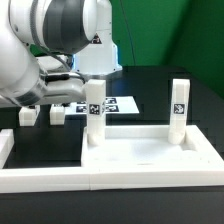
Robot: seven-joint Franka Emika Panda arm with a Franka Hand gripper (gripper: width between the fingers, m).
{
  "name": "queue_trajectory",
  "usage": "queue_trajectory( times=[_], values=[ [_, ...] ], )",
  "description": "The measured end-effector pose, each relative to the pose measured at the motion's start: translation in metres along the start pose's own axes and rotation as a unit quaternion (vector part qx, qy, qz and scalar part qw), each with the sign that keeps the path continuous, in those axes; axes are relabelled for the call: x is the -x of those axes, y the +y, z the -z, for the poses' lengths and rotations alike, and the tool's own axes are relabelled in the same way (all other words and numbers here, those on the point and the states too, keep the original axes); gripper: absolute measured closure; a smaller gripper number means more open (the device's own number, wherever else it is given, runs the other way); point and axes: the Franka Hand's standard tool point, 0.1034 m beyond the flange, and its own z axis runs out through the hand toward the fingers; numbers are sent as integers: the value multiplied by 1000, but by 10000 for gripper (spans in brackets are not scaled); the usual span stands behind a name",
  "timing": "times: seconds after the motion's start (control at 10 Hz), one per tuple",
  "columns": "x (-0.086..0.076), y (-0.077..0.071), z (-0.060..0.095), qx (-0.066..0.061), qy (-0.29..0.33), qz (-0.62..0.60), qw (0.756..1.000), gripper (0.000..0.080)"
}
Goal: Assemble desk
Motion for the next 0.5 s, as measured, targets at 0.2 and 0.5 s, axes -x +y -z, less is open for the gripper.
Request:
queue_trajectory(
  times=[0.2, 0.5],
  values=[
    [19, -6, -17, -4, 7, 2, 1000, 150],
    [22, -8, -25, -3, 6, 3, 1000, 150]
  ],
)
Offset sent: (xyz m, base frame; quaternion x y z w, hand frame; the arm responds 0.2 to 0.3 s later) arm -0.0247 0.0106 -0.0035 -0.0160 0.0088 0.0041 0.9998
